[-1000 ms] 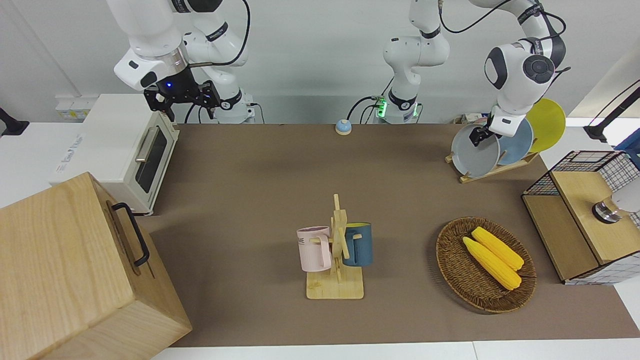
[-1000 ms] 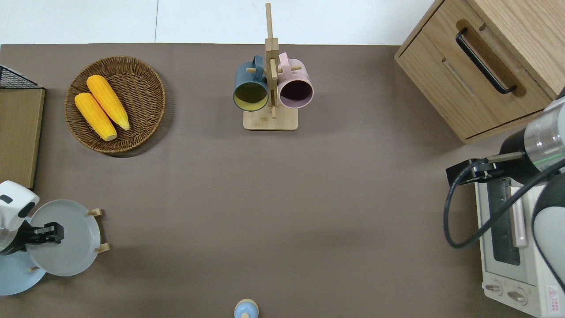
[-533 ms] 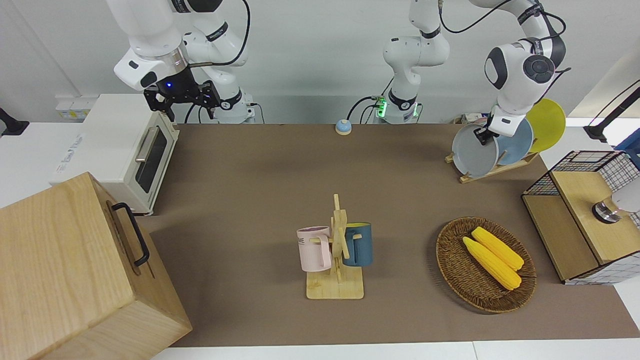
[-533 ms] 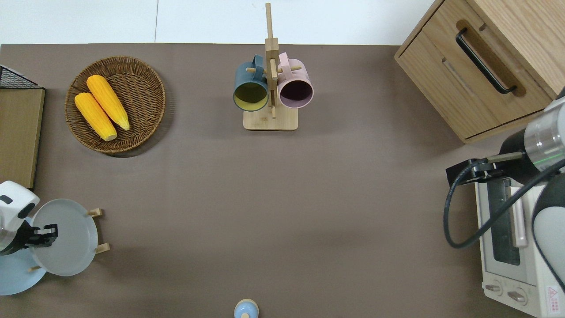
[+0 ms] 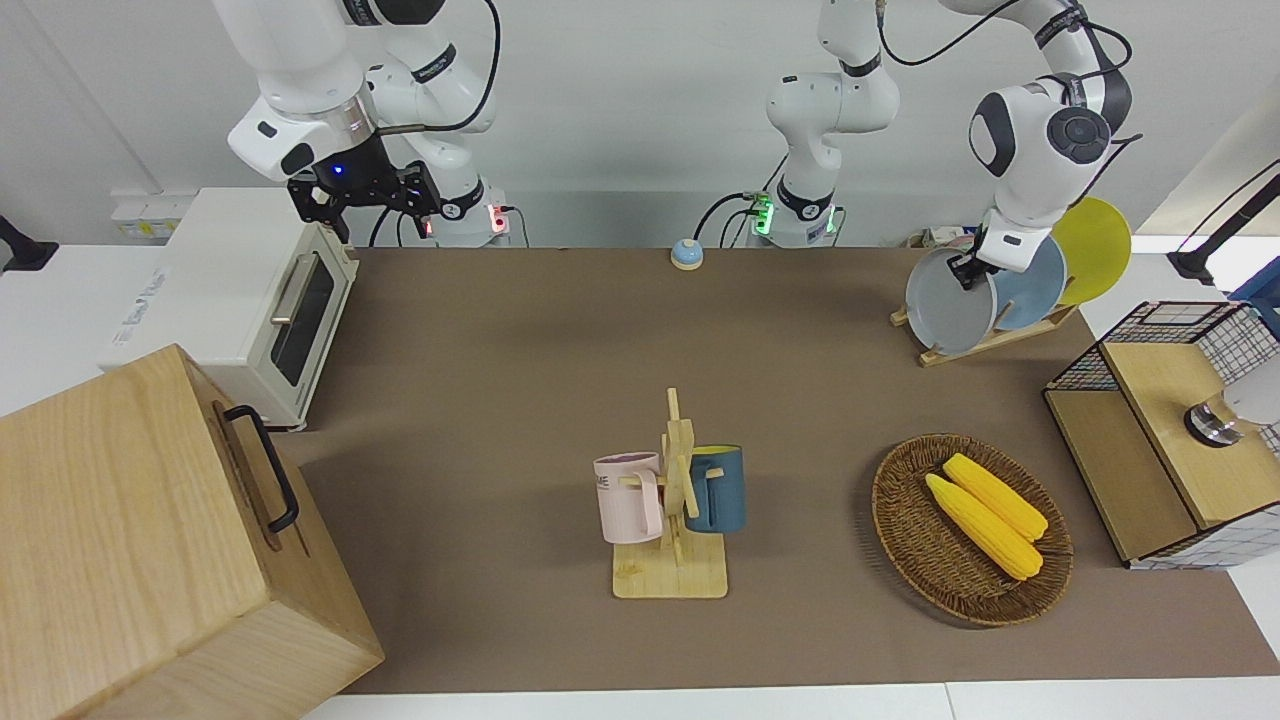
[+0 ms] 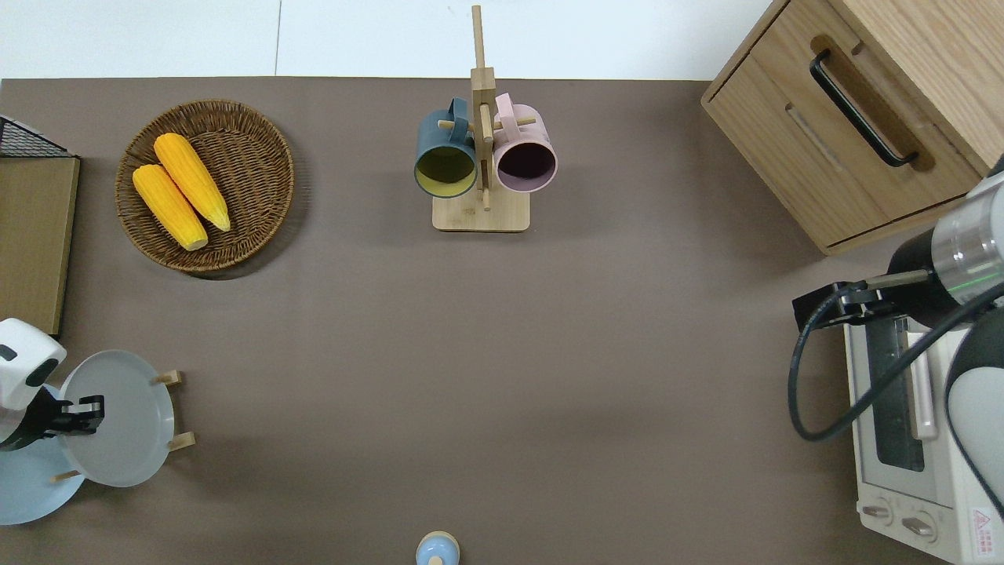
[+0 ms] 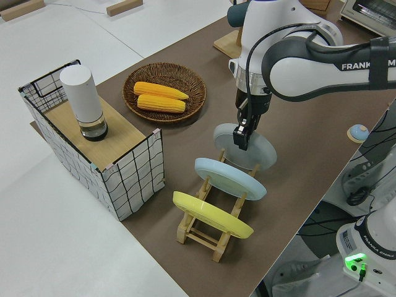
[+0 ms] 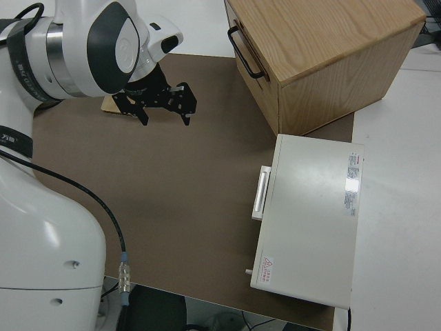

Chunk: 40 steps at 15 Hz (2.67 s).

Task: Pick gray plate from low plate rack and place it on table with left arm
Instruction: 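Close the left gripper on the rim of the upright gray plate, then lift the gray plate out of the rack with the left gripper, then carry the plate away from the rack and lower it flat onto the table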

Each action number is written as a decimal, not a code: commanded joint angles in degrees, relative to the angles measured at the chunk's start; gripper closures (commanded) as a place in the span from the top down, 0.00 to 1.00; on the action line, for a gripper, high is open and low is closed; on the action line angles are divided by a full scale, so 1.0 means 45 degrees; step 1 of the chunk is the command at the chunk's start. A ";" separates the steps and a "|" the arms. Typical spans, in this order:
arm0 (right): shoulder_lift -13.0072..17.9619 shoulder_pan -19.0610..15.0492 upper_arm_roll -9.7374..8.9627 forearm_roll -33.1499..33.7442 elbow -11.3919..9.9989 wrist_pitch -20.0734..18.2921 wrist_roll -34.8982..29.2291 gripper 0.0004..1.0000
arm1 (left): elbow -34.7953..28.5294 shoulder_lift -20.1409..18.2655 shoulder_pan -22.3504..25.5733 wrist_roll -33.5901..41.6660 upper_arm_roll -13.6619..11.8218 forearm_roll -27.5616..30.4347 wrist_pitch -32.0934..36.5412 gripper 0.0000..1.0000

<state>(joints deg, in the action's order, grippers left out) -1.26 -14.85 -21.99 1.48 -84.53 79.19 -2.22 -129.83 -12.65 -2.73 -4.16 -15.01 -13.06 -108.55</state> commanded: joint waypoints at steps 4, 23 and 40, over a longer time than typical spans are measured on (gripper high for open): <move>0.0026 -0.0294 -0.0270 0.0062 0.0092 -0.0137 -0.0151 0.98 | 0.0998 -0.0178 -0.0175 0.0513 -0.0200 0.0247 0.1035 0.06; 0.0026 -0.0294 -0.0250 0.0062 0.0092 -0.0137 -0.0151 0.98 | 0.5199 0.1205 -0.0468 0.0279 0.0502 0.6704 0.5413 0.07; 0.0026 -0.0294 -0.0270 0.0062 0.0092 -0.0137 -0.0151 0.98 | 0.4125 0.5309 -0.1210 0.0591 0.2397 0.8587 0.3069 0.08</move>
<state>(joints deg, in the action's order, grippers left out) -1.26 -14.85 -21.99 1.48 -84.53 79.19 -2.22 -109.89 10.80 -7.48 -2.38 -3.70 24.94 -93.09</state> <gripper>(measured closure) 0.013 0.907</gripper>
